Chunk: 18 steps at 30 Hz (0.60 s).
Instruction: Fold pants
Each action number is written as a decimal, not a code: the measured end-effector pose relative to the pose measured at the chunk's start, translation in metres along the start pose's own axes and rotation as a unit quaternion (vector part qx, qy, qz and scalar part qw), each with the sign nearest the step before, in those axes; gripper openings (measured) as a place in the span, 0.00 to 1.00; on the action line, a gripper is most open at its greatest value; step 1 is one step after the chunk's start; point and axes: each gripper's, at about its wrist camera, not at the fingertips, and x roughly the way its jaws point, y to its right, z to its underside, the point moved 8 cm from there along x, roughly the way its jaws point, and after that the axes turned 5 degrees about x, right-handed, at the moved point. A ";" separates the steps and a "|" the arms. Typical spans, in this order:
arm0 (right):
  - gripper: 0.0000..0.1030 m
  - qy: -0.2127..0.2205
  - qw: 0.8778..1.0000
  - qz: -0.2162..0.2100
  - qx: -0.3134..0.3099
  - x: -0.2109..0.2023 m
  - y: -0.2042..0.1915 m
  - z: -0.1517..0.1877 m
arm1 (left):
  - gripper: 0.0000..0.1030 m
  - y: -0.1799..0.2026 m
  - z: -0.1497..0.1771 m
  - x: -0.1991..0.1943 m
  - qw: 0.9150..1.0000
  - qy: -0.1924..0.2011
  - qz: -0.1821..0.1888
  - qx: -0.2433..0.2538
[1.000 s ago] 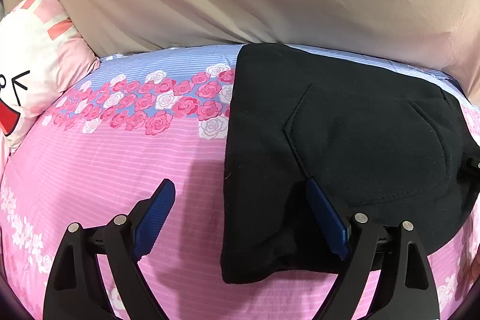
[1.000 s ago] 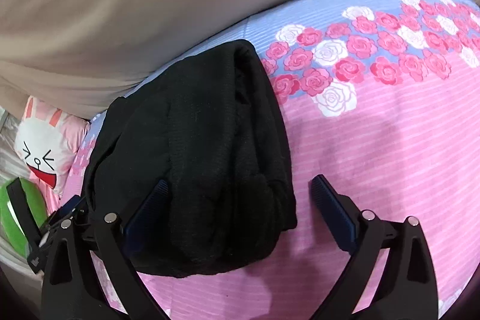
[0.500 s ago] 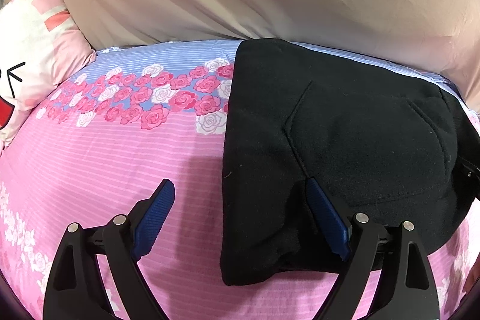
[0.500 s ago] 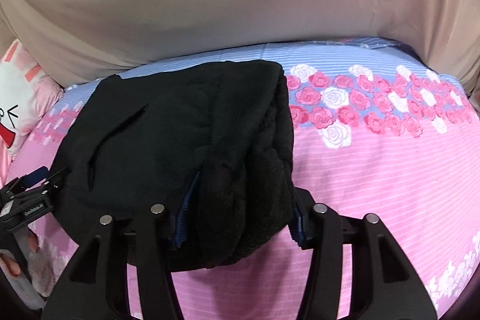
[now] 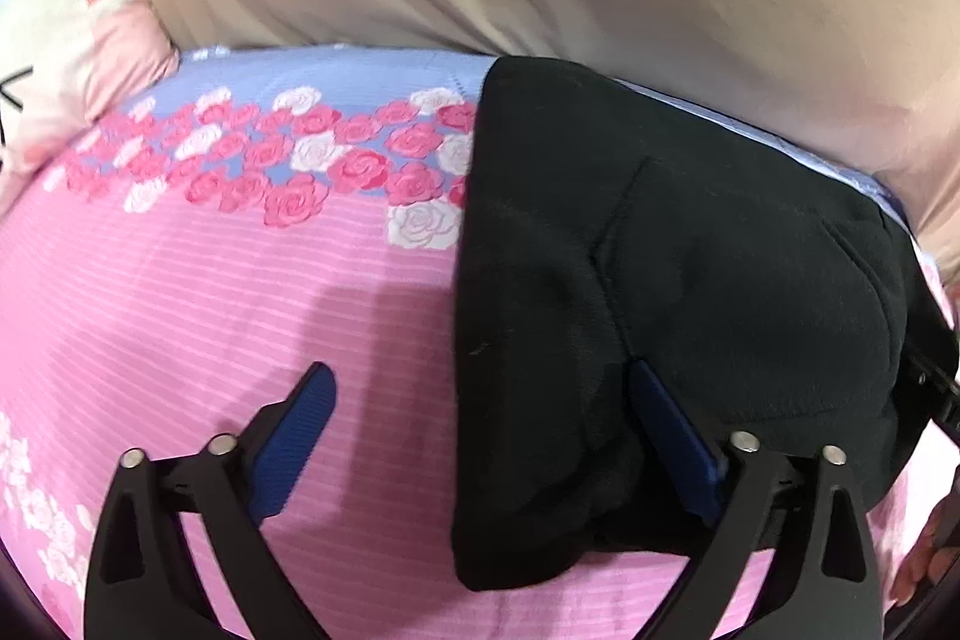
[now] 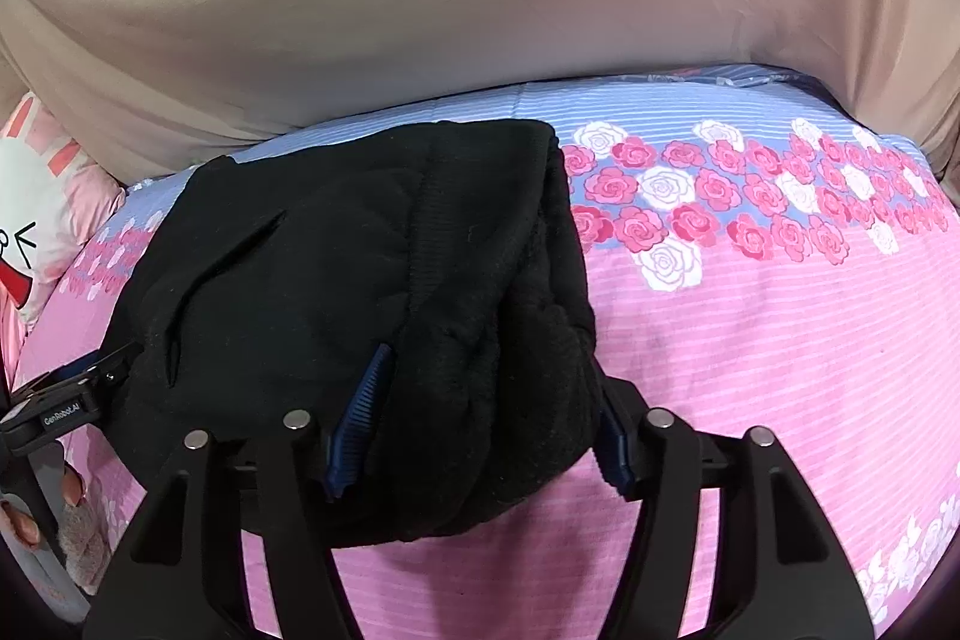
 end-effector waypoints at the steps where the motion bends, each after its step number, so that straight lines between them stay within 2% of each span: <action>1: 0.58 -0.001 1.000 -0.001 0.001 0.000 0.000 0.000 | 0.95 -0.001 0.000 0.002 1.000 -0.004 0.009 -0.006; 4: 0.57 0.001 1.000 -0.002 -0.002 0.000 0.001 0.001 | 0.95 -0.003 0.000 0.006 0.999 -0.015 0.035 -0.023; 5: 0.53 0.001 1.000 -0.006 -0.004 0.000 0.000 0.001 | 0.95 -0.003 -0.001 0.007 0.999 -0.015 0.042 -0.025; 6: 0.50 0.001 1.000 -0.015 -0.006 -0.001 -0.001 0.001 | 0.85 0.000 -0.002 0.006 0.998 -0.014 0.056 -0.022; 7: 0.43 0.001 1.000 -0.022 -0.003 -0.003 -0.002 0.001 | 0.57 0.004 -0.002 0.004 0.997 -0.012 0.073 -0.019; 8: 0.37 0.002 0.999 -0.032 0.003 -0.008 -0.003 0.000 | 0.37 0.014 -0.004 -0.001 0.992 -0.016 0.122 -0.019; 10: 0.35 0.012 0.998 -0.061 0.020 -0.026 -0.004 -0.009 | 0.26 0.016 -0.012 -0.011 0.993 -0.010 0.115 -0.023; 13: 0.36 0.015 0.996 -0.090 0.022 -0.046 -0.005 -0.012 | 0.27 0.017 -0.015 -0.014 0.993 -0.014 0.118 -0.020; 15: 0.46 -0.022 0.998 -0.059 0.015 -0.021 0.007 0.005 | 0.41 0.013 -0.009 -0.001 0.993 -0.028 0.109 -0.018; 16: 0.56 -0.030 0.998 -0.043 0.023 -0.011 0.016 0.012 | 0.56 0.010 -0.008 0.003 0.994 -0.026 0.103 -0.019; 17: 0.61 -0.029 0.998 -0.046 0.039 -0.008 0.023 0.016 | 0.59 0.007 -0.008 0.000 0.995 -0.017 0.096 -0.022; 18: 0.61 -0.027 0.996 -0.059 0.057 -0.014 0.028 0.016 | 0.59 0.004 -0.009 -0.005 0.996 -0.011 0.090 -0.021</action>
